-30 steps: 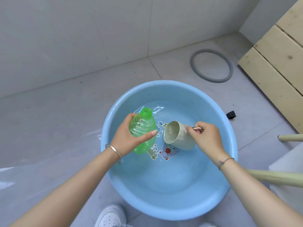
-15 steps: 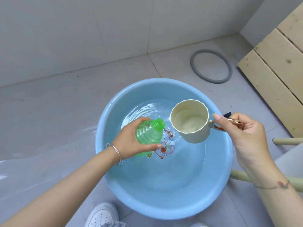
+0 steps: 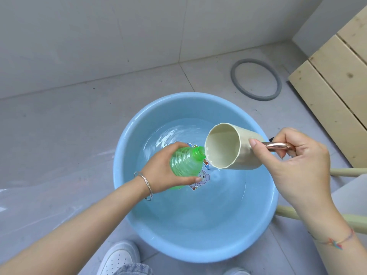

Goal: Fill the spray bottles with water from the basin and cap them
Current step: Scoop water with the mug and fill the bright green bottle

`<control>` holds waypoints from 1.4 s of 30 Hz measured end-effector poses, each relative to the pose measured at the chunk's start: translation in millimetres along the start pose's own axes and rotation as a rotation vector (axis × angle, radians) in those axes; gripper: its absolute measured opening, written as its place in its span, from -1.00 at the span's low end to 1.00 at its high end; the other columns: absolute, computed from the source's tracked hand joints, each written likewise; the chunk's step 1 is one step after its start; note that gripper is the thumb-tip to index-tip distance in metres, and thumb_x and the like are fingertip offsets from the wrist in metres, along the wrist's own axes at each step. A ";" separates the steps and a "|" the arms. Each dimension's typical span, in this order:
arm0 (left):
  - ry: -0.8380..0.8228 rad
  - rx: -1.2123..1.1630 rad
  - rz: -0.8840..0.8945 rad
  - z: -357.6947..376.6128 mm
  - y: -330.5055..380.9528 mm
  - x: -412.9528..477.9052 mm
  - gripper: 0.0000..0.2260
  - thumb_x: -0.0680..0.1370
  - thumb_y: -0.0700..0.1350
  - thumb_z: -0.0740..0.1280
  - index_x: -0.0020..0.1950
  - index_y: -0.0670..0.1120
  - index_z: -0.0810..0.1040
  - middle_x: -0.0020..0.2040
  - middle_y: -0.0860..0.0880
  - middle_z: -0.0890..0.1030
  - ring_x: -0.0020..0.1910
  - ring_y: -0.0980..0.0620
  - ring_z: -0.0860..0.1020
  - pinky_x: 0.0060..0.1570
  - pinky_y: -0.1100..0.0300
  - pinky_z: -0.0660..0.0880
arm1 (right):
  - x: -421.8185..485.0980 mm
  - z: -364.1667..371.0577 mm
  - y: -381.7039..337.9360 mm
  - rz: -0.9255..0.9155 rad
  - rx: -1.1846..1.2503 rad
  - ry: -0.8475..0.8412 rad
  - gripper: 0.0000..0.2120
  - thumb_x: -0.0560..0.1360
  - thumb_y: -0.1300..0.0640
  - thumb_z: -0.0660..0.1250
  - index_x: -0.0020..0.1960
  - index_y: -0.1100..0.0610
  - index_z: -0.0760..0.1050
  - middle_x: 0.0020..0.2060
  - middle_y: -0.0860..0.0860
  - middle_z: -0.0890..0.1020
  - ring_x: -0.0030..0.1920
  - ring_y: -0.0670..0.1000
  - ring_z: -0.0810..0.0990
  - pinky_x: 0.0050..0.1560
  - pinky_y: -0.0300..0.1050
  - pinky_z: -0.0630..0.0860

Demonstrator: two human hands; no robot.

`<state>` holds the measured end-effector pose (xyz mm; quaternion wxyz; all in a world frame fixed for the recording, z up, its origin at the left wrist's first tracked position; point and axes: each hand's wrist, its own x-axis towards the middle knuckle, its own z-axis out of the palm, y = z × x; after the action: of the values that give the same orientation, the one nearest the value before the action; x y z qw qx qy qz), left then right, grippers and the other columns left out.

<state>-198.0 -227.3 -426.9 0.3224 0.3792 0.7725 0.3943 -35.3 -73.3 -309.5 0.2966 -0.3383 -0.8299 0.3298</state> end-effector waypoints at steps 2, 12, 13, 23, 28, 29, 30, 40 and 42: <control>0.005 0.006 -0.004 0.1 0.8 0.0 -0.35 0.14 0.35 0.50 0.17 0.25 0.41 0.10 0.29 0.53 0.11 0.30 0.48 0.11 0.42 0.35 | 0.7 1.2 -0.9 -0.046 -0.032 0.000 -0.58 0.36 0.06 0.45 -0.42 0.07 0.21 -0.39 -0.01 0.35 -0.40 -0.14 0.31 -0.37 -0.38 0.20; -0.010 0.025 -0.027 1.2 -1.4 -0.8 -0.34 0.15 0.36 0.49 0.19 0.25 0.41 0.14 0.28 0.54 0.16 0.26 0.48 0.17 0.33 0.38 | 4.4 2.7 -6.6 -0.185 -0.117 0.017 -0.61 0.39 0.10 0.44 -0.40 0.07 0.23 -0.40 -0.03 0.33 -0.32 -0.10 0.31 -0.29 -0.32 0.23; -0.011 0.023 -0.029 1.4 -1.6 -1.0 -0.34 0.16 0.34 0.51 0.21 0.23 0.43 0.14 0.27 0.54 0.15 0.26 0.48 0.17 0.31 0.38 | 4.5 3.1 -7.8 -0.197 -0.127 0.020 -0.61 0.39 0.11 0.44 -0.40 0.09 0.24 -0.43 -0.01 0.31 -0.32 -0.10 0.31 -0.29 -0.31 0.23; -0.011 0.017 -0.064 -0.1 -0.6 -2.0 -0.39 0.23 0.22 0.58 0.20 0.23 0.43 0.13 0.26 0.54 0.14 0.24 0.47 0.14 0.35 0.36 | 6.1 7.4 -16.2 -0.281 -0.187 0.034 -0.63 0.39 0.14 0.45 -0.42 0.18 0.29 -0.46 -0.08 0.32 -0.33 -0.01 0.28 -0.29 -0.33 0.22; -0.008 0.004 -0.074 -0.1 -1.3 -2.7 -0.39 0.21 0.26 0.57 0.18 0.26 0.42 0.10 0.27 0.56 0.12 0.22 0.49 0.11 0.39 0.37 | 6.5 8.7 -19.3 -0.341 -0.233 0.029 -0.63 0.39 0.15 0.45 -0.41 0.21 0.29 -0.46 -0.03 0.30 -0.32 0.05 0.23 -0.26 -0.24 0.19; -0.010 0.007 -0.075 -0.2 -0.9 -2.7 -0.40 0.22 0.25 0.57 0.17 0.28 0.40 0.10 0.27 0.55 0.12 0.22 0.49 0.12 0.37 0.37 | 6.5 9.4 -19.8 -0.355 -0.243 0.028 -0.63 0.39 0.15 0.45 -0.41 0.20 0.29 -0.46 -0.02 0.29 -0.32 0.04 0.22 -0.26 -0.19 0.18; -0.011 0.008 -0.077 -0.1 -0.5 -2.5 -0.40 0.21 0.26 0.57 0.16 0.28 0.40 0.10 0.27 0.55 0.12 0.22 0.49 0.12 0.36 0.38 | 6.5 10.1 -20.2 -0.370 -0.250 0.028 -0.62 0.40 0.16 0.45 -0.41 0.19 0.29 -0.46 -0.02 0.29 -0.31 0.04 0.22 -0.25 -0.15 0.17; -0.013 -0.003 -0.076 0.3 -1.7 -2.3 -0.41 0.23 0.23 0.58 0.18 0.25 0.43 0.10 0.26 0.56 0.12 0.22 0.49 0.09 0.43 0.37 | 6.6 16.8 -21.7 -0.502 -0.311 0.038 -0.66 0.41 0.17 0.44 -0.39 0.17 0.32 -0.42 -0.03 0.26 -0.28 -0.01 0.17 -0.20 -0.13 0.18; -0.014 -0.009 -0.077 0.9 -2.4 -2.0 -0.38 0.19 0.30 0.56 0.18 0.24 0.44 0.08 0.25 0.57 0.10 0.21 0.51 0.11 0.35 0.40 | 6.7 18.0 -22.0 -0.539 -0.325 0.041 -0.66 0.41 0.18 0.44 -0.40 0.19 0.32 -0.41 -0.04 0.24 -0.28 -0.02 0.15 -0.17 -0.16 0.15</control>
<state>-197.0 -229.7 -429.0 0.3444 0.3504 0.7824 0.3826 -60.2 -86.6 -302.2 0.3321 -0.1558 -0.9253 0.0957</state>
